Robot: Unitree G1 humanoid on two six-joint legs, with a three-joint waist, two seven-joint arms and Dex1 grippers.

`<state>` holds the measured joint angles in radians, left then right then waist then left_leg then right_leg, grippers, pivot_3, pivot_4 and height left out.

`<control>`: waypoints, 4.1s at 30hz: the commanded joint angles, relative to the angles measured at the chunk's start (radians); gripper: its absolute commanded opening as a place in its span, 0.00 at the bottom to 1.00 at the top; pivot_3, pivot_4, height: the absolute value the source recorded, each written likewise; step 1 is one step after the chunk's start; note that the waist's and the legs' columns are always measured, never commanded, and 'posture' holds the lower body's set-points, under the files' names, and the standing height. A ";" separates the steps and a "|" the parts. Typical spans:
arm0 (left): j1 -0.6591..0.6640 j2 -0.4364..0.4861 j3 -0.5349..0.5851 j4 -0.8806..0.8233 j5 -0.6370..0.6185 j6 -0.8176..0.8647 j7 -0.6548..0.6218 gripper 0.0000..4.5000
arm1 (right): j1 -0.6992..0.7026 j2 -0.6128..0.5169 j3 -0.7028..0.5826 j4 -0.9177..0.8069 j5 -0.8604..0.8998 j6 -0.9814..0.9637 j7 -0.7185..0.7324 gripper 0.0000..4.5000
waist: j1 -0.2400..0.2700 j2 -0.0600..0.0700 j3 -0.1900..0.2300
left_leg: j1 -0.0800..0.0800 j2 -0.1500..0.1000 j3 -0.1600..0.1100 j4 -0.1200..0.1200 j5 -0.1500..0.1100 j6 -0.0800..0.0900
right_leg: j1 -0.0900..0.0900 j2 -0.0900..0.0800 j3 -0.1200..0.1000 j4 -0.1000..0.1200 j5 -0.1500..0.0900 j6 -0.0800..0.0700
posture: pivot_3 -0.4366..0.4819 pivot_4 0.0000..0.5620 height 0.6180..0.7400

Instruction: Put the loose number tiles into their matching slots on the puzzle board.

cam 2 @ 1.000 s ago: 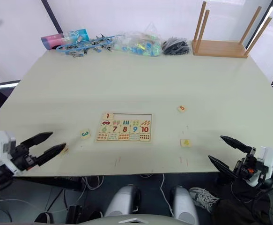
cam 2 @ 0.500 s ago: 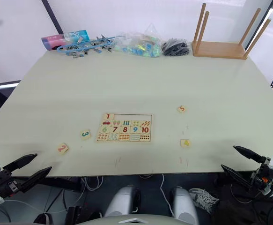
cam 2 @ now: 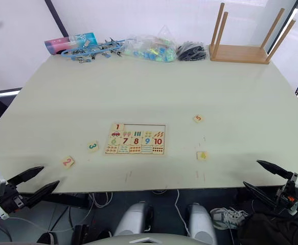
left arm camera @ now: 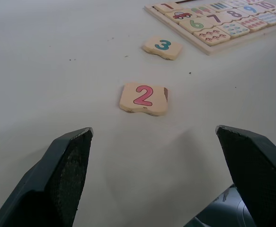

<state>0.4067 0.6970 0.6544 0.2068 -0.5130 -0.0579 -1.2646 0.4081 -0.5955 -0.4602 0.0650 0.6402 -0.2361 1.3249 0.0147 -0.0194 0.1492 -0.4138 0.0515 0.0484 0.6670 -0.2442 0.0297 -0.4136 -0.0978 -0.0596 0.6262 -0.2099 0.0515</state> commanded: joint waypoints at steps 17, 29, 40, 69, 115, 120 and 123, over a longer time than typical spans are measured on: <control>-0.028 0.047 -0.008 0.034 -0.001 -0.028 -0.026 0.98 | 0.015 0.010 -0.026 -0.014 0.018 -0.017 0.010 1.00 | 0.000 0.000 0.000 | 0.000 0.001 0.000 -0.001 0.000 -0.001 | 0.000 -0.007 -0.009 0.000 0.000 0.000 | 0.48 0.27 0.98; -0.097 0.070 -0.078 0.034 0.035 -0.005 0.013 0.98 | 0.011 0.005 -0.004 -0.055 0.045 0.009 0.046 1.00 | 0.001 0.001 0.001 | 0.000 0.001 0.000 -0.002 -0.001 -0.001 | 0.000 -0.007 -0.009 -0.001 0.000 0.000 | 0.48 0.27 0.98; -0.167 0.086 -0.151 0.042 0.083 0.014 0.066 0.98 | -0.017 -0.014 0.012 -0.090 0.051 0.047 0.094 1.00 | 0.001 0.001 0.001 | 0.000 0.001 0.001 -0.002 -0.001 -0.002 | -0.001 -0.006 -0.011 -0.001 0.000 0.000 | 0.48 0.27 0.98; -0.117 -0.263 -0.171 -0.586 0.071 0.510 0.846 0.34 | -0.127 -0.107 0.051 -0.148 0.092 0.117 0.260 1.00 | 0.004 0.000 0.000 | 0.000 0.000 0.001 -0.002 -0.001 -0.002 | 0.001 -0.006 -0.013 -0.002 0.000 0.000 | 0.48 0.27 0.98; -0.053 -0.039 -0.062 -0.358 0.066 0.184 0.297 0.99 | -0.145 -0.073 0.042 -0.191 0.065 0.157 0.188 1.00 | 0.008 0.000 0.001 | -0.001 -0.007 -0.003 0.000 -0.002 0.000 | 0.001 -0.006 -0.009 -0.002 0.000 0.000 | 0.48 0.27 0.98; -0.219 0.149 -0.154 0.044 0.080 -0.019 -0.075 0.99 | -0.137 -0.061 0.046 -0.190 0.056 0.142 0.175 1.00 | 0.007 0.001 0.002 | -0.001 -0.004 0.000 0.000 -0.003 0.000 | 0.000 -0.006 -0.012 -0.002 0.000 0.000 | 0.48 0.27 0.98; -0.345 0.214 -0.208 0.250 0.103 -0.133 -0.217 0.99 | -0.139 -0.060 0.045 -0.181 0.055 0.132 0.173 1.00 | 0.005 0.002 0.002 | -0.002 -0.004 0.001 0.000 -0.003 0.001 | 0.000 -0.007 -0.012 -0.003 0.000 0.000 | 0.48 0.27 0.98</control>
<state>0.0988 0.8802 0.4581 0.3679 -0.4158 -0.1194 -1.3969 0.2693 -0.6548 -0.3998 -0.1046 0.6865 -0.0869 1.4987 0.0202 -0.0177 0.1514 -0.4155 0.0476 0.0493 0.6665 -0.2471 0.0305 -0.4140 -0.1049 -0.0720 0.6235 -0.2099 0.0519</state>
